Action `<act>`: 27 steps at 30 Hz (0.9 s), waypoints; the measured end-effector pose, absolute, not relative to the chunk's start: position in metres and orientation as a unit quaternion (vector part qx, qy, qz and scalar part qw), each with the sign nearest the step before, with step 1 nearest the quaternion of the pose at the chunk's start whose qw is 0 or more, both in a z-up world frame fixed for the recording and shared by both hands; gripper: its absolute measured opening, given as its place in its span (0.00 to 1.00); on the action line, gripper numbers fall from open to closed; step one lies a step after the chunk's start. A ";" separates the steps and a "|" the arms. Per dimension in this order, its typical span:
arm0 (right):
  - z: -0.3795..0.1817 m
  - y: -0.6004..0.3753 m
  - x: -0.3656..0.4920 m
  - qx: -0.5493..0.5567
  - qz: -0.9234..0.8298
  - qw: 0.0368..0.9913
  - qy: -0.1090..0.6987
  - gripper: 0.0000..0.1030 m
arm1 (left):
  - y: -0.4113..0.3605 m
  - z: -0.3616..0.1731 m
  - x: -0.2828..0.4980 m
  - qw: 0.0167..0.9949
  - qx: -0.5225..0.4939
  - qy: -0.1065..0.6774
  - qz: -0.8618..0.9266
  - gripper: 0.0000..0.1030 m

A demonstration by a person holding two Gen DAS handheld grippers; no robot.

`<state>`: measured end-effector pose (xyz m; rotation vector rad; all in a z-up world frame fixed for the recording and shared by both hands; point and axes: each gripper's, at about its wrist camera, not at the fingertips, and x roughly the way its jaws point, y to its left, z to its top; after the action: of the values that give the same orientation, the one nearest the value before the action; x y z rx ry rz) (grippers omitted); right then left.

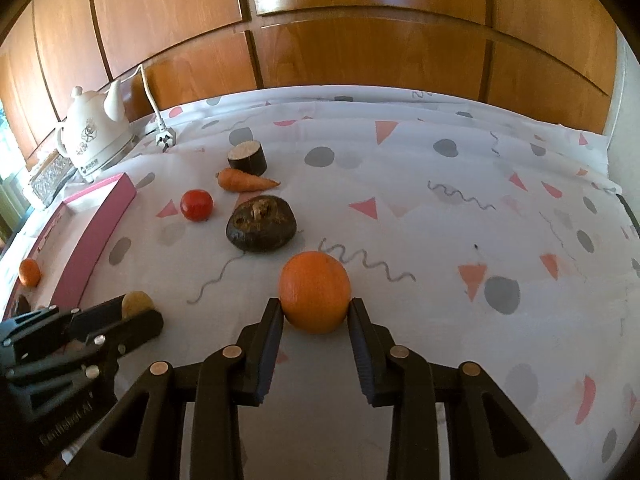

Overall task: Organize fruits
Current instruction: 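Carry both fruits into the pink tray and open both tools to release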

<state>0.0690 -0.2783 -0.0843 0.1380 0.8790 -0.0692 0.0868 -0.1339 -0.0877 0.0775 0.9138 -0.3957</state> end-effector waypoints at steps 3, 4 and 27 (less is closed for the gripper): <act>-0.087 -0.279 0.059 0.067 -0.036 0.900 0.429 0.32 | -0.135 -0.092 0.081 0.886 0.051 0.417 -0.195 0.26; -0.089 -0.279 0.056 0.069 -0.036 0.900 0.430 0.32 | -0.135 -0.093 0.079 0.889 0.054 0.409 -0.196 0.26; -0.095 -0.277 0.046 0.067 -0.038 0.910 0.408 0.32 | -0.135 -0.095 0.075 0.899 0.063 0.386 -0.195 0.26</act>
<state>0.0457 -0.2774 -0.0952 0.1380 0.8418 -0.0779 0.0753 -0.1352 -0.0950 0.1297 0.7999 -0.4032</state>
